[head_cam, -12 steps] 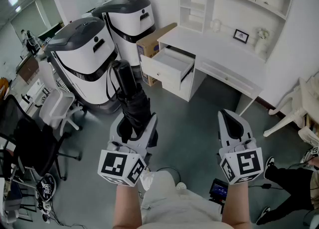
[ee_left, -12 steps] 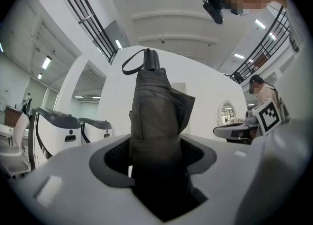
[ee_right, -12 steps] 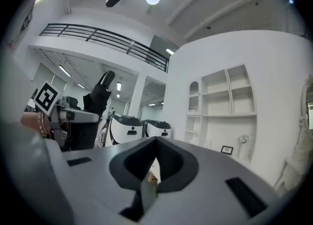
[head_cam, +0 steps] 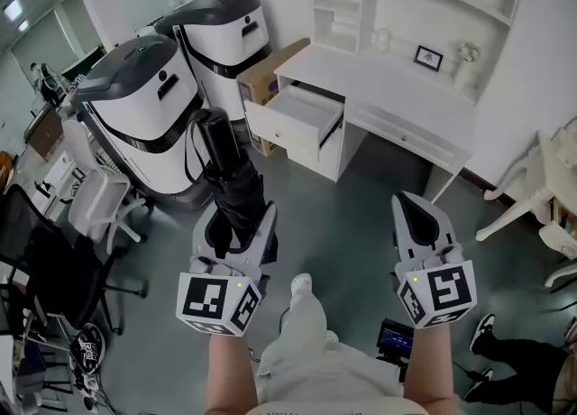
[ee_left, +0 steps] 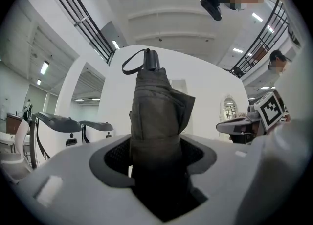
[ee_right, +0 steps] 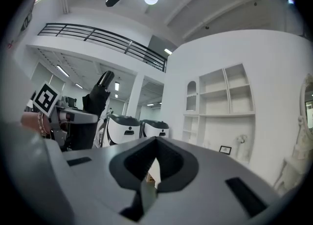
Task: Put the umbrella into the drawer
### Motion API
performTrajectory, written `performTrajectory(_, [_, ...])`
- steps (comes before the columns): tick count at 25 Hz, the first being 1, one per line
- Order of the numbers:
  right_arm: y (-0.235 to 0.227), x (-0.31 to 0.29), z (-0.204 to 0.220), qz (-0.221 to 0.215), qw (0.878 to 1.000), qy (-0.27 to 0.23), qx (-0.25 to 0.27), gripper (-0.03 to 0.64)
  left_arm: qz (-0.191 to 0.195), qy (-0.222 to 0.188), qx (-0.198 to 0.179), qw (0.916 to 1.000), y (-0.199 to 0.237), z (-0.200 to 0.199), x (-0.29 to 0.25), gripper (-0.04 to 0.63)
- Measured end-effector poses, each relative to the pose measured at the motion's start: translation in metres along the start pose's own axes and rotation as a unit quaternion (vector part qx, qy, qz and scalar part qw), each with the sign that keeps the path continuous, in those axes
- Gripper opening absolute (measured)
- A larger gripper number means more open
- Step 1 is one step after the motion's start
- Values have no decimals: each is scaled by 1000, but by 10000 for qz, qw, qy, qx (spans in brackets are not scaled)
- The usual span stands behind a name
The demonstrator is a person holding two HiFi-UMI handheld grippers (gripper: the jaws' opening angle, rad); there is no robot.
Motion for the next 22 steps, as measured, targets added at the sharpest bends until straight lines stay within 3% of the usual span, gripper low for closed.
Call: performTrajectory(22, [-75, -206, 61, 64, 9997, 196, 157, 8, -151, -76, 192, 9997, 133, 71, -194, 272])
Point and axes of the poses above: the fingertips, and each gripper's own axes: x backward along the fingers, y to its left, z out of its underside, the point moved 5 cm from there along x, backward along the fingers, and after that the axes turned 15 degrees about -y, right-handed, at the moved point
